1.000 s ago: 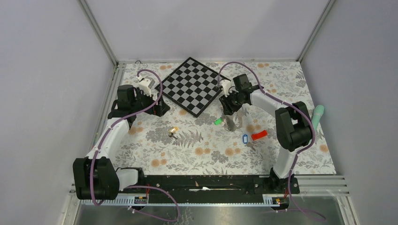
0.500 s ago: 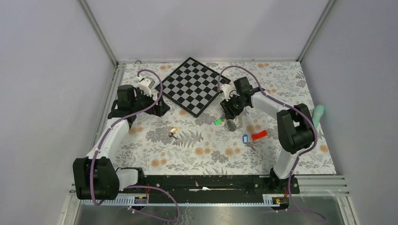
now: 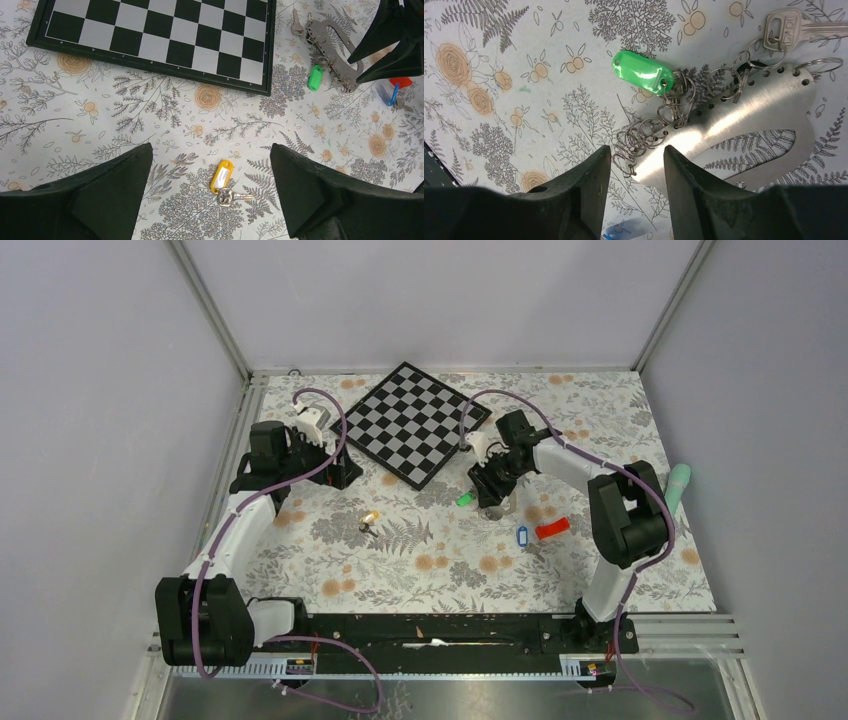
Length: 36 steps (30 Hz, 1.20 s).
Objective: Put the keys on the keyring
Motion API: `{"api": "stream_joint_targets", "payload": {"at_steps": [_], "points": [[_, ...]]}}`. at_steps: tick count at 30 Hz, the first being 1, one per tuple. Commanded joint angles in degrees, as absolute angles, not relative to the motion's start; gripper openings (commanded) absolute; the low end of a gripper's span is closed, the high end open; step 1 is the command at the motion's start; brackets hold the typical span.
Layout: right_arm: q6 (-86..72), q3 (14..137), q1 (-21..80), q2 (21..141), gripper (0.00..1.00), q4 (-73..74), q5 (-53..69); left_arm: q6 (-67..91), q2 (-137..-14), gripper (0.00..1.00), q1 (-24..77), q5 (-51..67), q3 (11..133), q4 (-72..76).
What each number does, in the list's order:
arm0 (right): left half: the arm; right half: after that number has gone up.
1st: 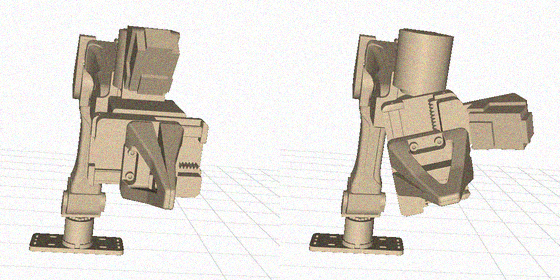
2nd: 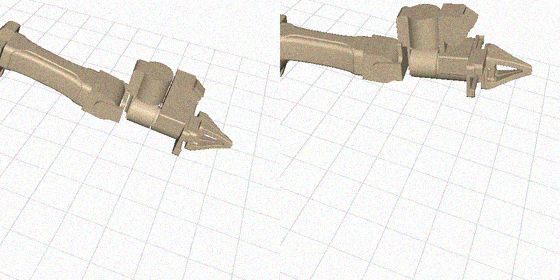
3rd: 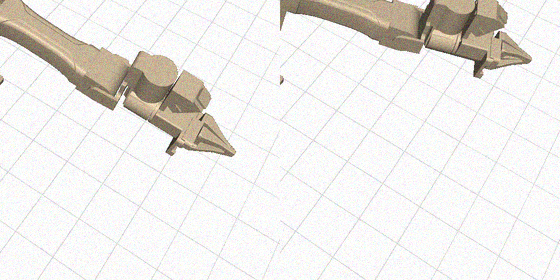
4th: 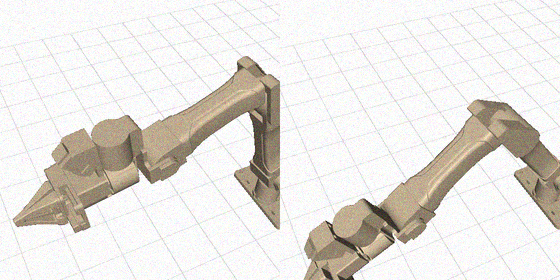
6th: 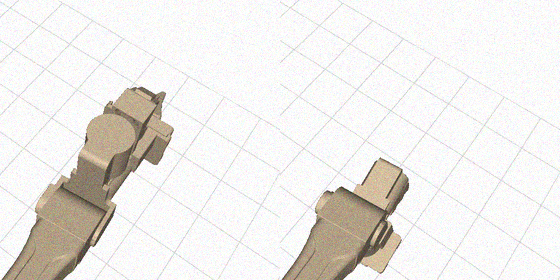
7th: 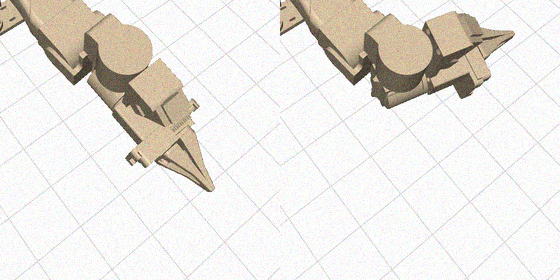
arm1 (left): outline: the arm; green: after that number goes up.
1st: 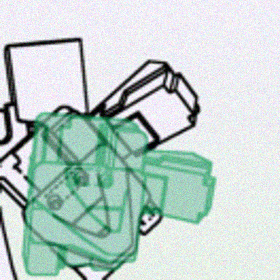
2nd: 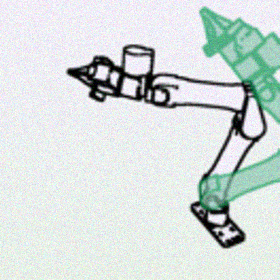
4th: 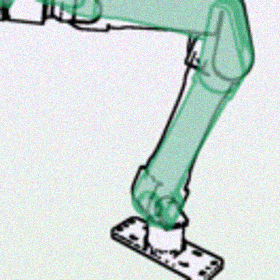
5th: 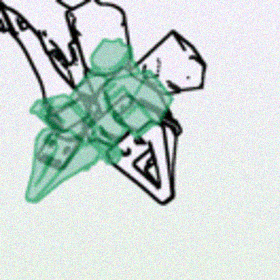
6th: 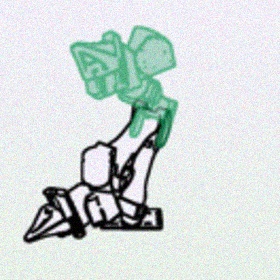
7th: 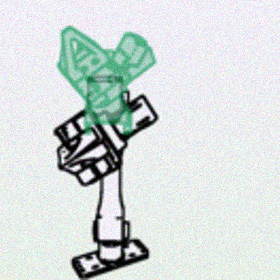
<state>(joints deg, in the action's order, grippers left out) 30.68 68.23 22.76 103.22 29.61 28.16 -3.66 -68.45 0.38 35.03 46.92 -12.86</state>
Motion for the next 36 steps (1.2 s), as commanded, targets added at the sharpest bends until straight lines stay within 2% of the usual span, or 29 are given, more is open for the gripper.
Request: {"api": "stream_joint_targets", "payload": {"at_steps": [1, 8, 18, 23, 27, 36], "points": [[33.66, 68.33, 23.91, 104.39, 0.51, 32.25, 28.99, -4.79, -68.29, 0.99, 0.09, 37.15, 48.64, -10.86], [34.44, 68.38, 26.16, 107.47, 0.50, 31.98, 25.66, -4.90, -68.31, 0.99, 0.06, 37.27, 48.52, -10.82], [34.54, 69.27, 26.37, 104.03, 0.13, 33.25, 25.72, -4.71, -68.47, 0.99, 0.09, 37.89, 48.69, -10.88], [35.67, 70.43, 26.31, 100.79, 0.04, 35.16, 26.75, -4.66, -68.55, 0.99, 0.09, 37.97, 48.69, -10.84], [37.28, 70.92, 26.28, 98.86, 0.05, 37.51, 26.93, -4.66, -68.47, 0.99, 0.09, 37.97, 48.60, -10.73], [38.91, 66.00, 26.29, 98.36, 0.20, 37.74, 19.64, -4.65, -68.31, 0.99, 0.07, 38.23, 48.52, -10.61]]}}
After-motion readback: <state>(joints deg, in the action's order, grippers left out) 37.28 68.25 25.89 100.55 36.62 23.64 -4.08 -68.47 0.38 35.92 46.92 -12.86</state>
